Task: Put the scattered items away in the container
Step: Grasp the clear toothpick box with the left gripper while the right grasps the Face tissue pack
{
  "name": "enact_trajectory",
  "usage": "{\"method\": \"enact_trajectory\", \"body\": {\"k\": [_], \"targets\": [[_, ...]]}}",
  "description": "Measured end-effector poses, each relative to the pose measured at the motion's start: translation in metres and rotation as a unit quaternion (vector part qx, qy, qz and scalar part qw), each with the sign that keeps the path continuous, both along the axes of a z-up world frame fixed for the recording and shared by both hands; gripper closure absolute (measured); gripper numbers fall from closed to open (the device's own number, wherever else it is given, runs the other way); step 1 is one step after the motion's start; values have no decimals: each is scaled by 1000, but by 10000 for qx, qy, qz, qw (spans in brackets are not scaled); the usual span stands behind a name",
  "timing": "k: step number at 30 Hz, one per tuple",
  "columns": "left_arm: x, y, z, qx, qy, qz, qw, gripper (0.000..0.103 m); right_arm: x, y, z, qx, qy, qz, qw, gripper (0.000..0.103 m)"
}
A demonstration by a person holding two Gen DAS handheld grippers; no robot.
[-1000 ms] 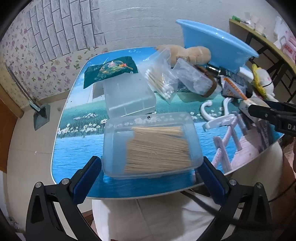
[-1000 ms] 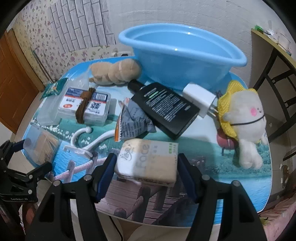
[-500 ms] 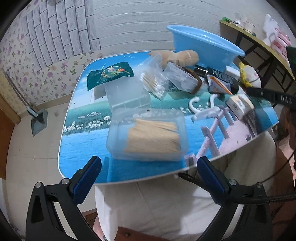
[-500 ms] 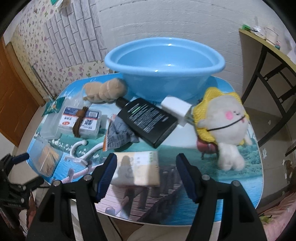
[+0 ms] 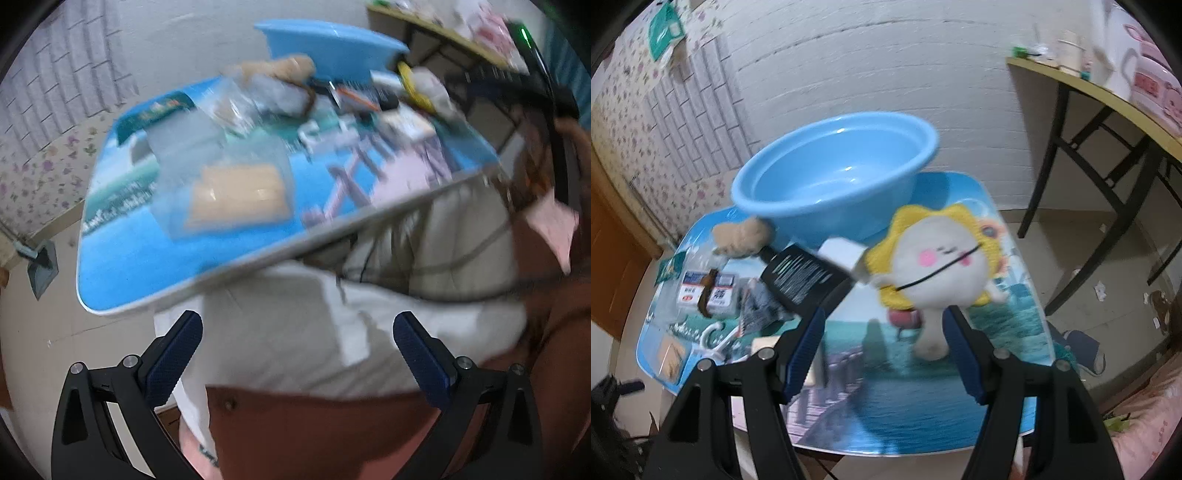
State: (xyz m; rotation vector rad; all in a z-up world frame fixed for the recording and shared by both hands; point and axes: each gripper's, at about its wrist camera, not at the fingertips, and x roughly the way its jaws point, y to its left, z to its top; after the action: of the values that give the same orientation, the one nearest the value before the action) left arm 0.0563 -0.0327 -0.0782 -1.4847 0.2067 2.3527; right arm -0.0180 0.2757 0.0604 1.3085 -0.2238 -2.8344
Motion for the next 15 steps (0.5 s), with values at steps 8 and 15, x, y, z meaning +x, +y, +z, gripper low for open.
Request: {"method": "enact_trajectory", "body": {"k": [8, 15], "targets": [[-27, -18, 9, -67, 322, 836, 9960, 0, 10, -7, 2, 72, 165, 404, 9990, 37], [-56, -23, 14, -27, 493, 1116, 9925, 0, 24, -41, -14, 151, -78, 1173, 9929, 37]]}}
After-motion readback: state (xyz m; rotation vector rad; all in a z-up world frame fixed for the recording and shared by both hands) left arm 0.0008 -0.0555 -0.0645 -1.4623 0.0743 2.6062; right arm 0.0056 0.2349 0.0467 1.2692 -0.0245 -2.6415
